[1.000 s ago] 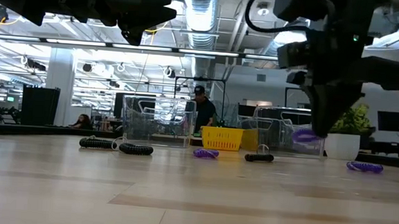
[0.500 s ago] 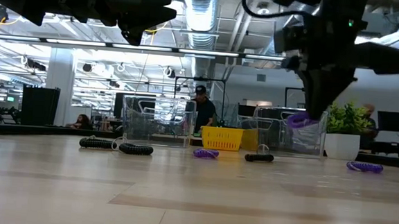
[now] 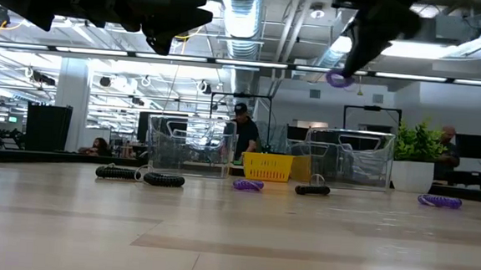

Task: Sort spring keychains
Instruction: Put the middle purple spring keychain into the right transparent bin

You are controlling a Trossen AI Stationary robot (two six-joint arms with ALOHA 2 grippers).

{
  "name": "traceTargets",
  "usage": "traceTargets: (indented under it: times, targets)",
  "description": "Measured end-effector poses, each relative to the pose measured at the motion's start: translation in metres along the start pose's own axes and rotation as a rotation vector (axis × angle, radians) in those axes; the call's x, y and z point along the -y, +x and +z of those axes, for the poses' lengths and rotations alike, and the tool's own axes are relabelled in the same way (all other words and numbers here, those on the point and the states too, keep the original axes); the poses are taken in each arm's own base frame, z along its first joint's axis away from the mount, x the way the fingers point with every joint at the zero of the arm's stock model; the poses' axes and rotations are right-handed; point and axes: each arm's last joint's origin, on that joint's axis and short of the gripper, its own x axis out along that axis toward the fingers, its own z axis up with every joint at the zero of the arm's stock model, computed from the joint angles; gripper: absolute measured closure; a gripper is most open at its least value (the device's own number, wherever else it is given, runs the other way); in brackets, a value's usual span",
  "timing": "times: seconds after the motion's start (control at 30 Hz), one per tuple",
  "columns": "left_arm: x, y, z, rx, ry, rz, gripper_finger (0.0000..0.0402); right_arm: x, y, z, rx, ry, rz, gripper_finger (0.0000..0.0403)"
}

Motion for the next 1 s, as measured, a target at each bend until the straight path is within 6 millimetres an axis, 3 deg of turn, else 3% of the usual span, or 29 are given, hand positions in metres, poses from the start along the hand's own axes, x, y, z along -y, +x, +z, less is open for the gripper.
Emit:
traceTargets:
  times: [0.2,0.47,0.77,1.0]
  targets:
    - [0.000,0.000,0.000,0.000,0.000,0.000,0.0260,0.038,0.016,-0.001,-0.015,0.075,-0.069,0.0394]
    - [0.000,-0.001,-0.003,-0.013,0.002,0.000,0.0259,0.076,0.059,-0.009,-0.129,0.195,-0.061,0.0393]
    - [-0.002,-0.001,-0.003,-0.011,0.002,0.006,0.0260,0.096,0.123,-0.018,-0.245,0.235,-0.013,0.0389]
    - [-0.002,-0.001,-0.003,-0.011,0.002,0.006,0.0259,0.106,0.146,-0.029,-0.321,0.267,-0.008,0.0389]
